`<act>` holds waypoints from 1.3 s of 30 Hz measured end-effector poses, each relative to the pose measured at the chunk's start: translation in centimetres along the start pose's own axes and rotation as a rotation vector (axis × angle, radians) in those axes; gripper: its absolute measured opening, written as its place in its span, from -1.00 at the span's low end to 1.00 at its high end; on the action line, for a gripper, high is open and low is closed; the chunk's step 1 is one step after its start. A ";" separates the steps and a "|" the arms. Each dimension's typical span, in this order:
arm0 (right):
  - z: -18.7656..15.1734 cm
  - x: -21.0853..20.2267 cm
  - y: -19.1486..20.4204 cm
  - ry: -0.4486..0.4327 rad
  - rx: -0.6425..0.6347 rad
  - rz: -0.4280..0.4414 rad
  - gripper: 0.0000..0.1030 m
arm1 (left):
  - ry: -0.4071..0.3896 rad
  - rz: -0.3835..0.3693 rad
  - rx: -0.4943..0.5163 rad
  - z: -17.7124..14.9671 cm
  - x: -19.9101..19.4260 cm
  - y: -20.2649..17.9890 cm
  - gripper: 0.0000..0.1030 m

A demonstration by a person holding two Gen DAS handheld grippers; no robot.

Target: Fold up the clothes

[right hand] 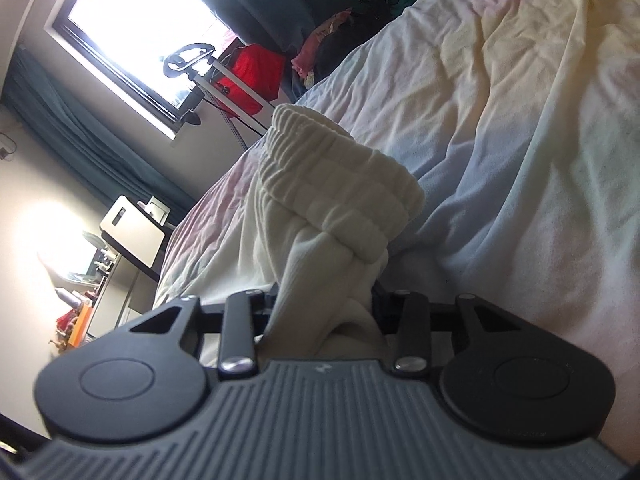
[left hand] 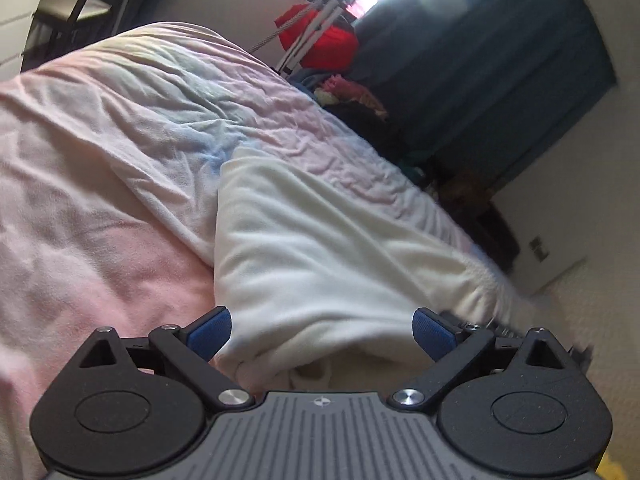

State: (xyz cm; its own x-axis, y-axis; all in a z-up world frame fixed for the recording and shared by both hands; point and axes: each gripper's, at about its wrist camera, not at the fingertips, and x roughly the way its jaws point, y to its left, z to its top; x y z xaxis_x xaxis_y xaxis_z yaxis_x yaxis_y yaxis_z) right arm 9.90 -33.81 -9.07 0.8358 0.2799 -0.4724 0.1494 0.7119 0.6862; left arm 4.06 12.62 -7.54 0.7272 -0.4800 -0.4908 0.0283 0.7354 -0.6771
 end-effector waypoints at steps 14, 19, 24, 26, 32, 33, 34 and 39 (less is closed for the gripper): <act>-0.8 -0.2 0.0 0.004 -0.009 -0.020 -0.20 | 0.158 0.080 -0.116 0.3 8.8 2.5 0.93; -0.7 -0.2 0.3 0.001 -0.022 -0.020 -0.19 | 0.139 0.109 -0.088 0.0 8.6 2.4 0.71; -0.9 -0.6 1.5 -0.027 -0.094 -0.014 -0.20 | 0.111 0.133 -0.063 -0.2 7.9 2.0 0.31; -1.1 -0.9 2.2 -0.042 -0.133 -0.011 -0.20 | 0.100 0.131 -0.066 -0.1 7.6 1.8 0.22; -1.0 -1.1 2.8 -0.058 -0.168 -0.007 -0.20 | 0.105 0.125 -0.082 -0.2 7.2 1.8 0.23; -1.0 -1.1 2.7 -0.058 -0.166 -0.006 -0.20 | 0.110 0.123 -0.087 -0.2 7.3 1.9 0.29; -0.9 -1.1 2.7 -0.058 -0.163 -0.005 -0.20 | 0.117 0.119 -0.094 -0.2 7.4 2.0 0.31; -0.9 -1.2 2.9 -0.068 -0.170 0.004 -0.20 | 0.115 0.111 -0.086 -0.2 7.4 2.0 0.32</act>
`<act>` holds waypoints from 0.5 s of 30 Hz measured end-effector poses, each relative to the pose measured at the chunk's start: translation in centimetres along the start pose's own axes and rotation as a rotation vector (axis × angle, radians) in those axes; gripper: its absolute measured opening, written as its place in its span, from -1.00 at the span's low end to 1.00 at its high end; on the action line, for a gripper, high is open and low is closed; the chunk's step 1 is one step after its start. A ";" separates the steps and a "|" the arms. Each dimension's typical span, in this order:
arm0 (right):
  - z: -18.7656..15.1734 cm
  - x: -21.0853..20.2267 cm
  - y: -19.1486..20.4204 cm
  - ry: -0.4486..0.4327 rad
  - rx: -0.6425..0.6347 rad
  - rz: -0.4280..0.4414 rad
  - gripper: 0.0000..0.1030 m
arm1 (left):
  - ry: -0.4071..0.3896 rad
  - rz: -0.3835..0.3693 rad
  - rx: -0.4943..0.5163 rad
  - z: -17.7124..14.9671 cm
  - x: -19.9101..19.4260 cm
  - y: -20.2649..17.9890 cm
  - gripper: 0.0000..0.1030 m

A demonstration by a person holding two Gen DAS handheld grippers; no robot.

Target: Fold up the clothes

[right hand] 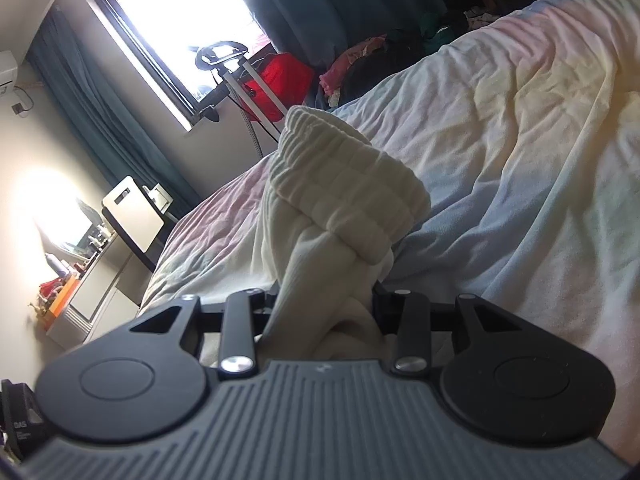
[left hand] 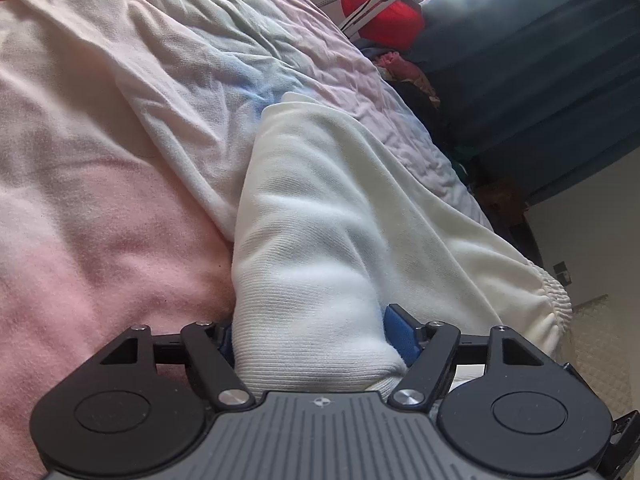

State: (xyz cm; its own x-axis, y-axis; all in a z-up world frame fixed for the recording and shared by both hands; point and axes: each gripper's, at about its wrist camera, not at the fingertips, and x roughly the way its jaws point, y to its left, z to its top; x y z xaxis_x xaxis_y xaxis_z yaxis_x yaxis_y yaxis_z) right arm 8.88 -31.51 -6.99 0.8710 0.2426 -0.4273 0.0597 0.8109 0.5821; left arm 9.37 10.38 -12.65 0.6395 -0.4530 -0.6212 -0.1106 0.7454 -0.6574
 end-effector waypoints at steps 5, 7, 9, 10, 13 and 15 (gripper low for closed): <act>0.2 -0.7 1.0 -0.041 -0.037 0.052 -0.24 | -0.054 -0.009 0.039 -0.3 -1.3 -0.5 -0.06; 0.5 -1.3 1.7 -0.069 -0.057 0.096 -0.26 | -0.081 -0.029 0.040 -0.3 -2.2 -0.7 -0.16; 0.9 -1.9 2.4 -0.095 -0.072 0.140 -0.28 | -0.112 -0.064 0.019 0.0 -3.3 -0.8 -0.22; 1.1 -2.3 2.7 -0.108 -0.072 0.161 -0.28 | -0.131 -0.093 0.000 0.2 -4.0 -0.8 -0.23; 2.0 -3.6 3.3 -0.143 -0.063 0.215 -0.29 | -0.182 -0.156 -0.008 0.8 -6.3 -2.0 -0.25; 2.6 -4.7 3.5 -0.165 -0.049 0.247 -0.29 | -0.214 -0.185 0.014 1.1 -7.5 -3.1 -0.25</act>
State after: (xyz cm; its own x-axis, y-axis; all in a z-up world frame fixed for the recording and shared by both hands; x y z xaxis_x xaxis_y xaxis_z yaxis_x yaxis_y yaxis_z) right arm 6.26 -31.20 -1.15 0.9239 0.3491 -0.1566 -0.1837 0.7639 0.6187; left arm 5.71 11.99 -5.48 0.7938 -0.4698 -0.3863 0.0326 0.6671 -0.7443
